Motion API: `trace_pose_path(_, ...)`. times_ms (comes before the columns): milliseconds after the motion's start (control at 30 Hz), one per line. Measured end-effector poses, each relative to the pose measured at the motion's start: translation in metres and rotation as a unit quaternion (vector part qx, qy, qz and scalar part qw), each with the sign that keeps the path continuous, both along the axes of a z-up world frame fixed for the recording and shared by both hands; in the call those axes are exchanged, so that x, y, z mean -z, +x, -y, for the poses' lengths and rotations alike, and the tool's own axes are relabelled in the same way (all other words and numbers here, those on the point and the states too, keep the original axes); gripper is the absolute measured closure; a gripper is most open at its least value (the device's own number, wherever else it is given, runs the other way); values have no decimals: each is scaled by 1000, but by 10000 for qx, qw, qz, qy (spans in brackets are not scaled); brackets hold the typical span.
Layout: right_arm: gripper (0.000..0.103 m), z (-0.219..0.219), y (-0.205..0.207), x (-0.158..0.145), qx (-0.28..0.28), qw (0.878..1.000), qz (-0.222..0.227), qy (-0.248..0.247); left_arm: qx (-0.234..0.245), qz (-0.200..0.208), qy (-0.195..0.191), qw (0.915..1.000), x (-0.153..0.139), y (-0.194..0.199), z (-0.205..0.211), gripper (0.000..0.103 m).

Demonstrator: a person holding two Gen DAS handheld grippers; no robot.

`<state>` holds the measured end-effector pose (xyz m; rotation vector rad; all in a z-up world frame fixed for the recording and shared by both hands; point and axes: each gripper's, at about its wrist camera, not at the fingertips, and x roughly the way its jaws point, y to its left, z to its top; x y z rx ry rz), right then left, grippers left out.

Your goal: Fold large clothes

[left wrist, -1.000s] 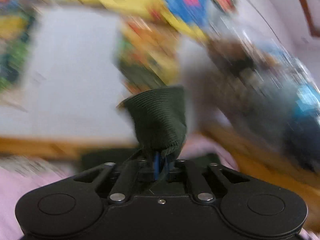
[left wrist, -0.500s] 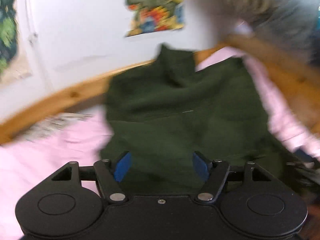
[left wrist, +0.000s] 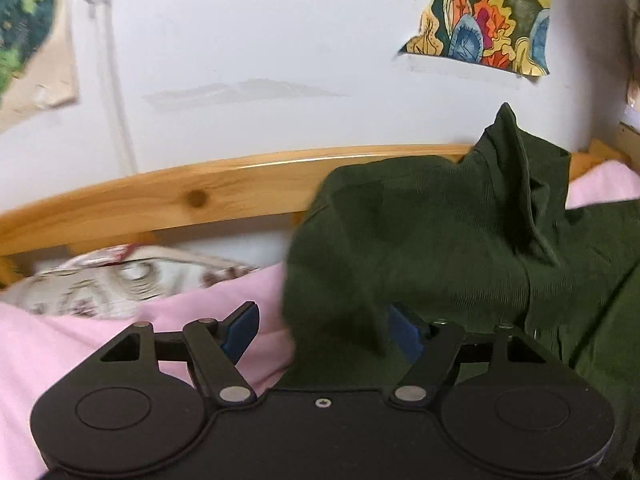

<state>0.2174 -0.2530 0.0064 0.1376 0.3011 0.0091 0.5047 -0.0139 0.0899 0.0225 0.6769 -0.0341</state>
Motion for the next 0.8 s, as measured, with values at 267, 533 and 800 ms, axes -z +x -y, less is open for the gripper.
trace_pose_path(267, 56, -3, -4, 2, 56, 9999, 74, -128, -352, -539, -247, 9976, 37, 54, 25, 103)
trace_pose_path(533, 95, -8, -14, -3, 120, 9987, 391, -306, -574, 849, -1197, 9875, -4, 30, 26, 103)
trace_pose_path(800, 95, 0, -15, -4, 380, 9986, 267, -263, -563, 493, -1501, 9858, 10, 38, 9, 67)
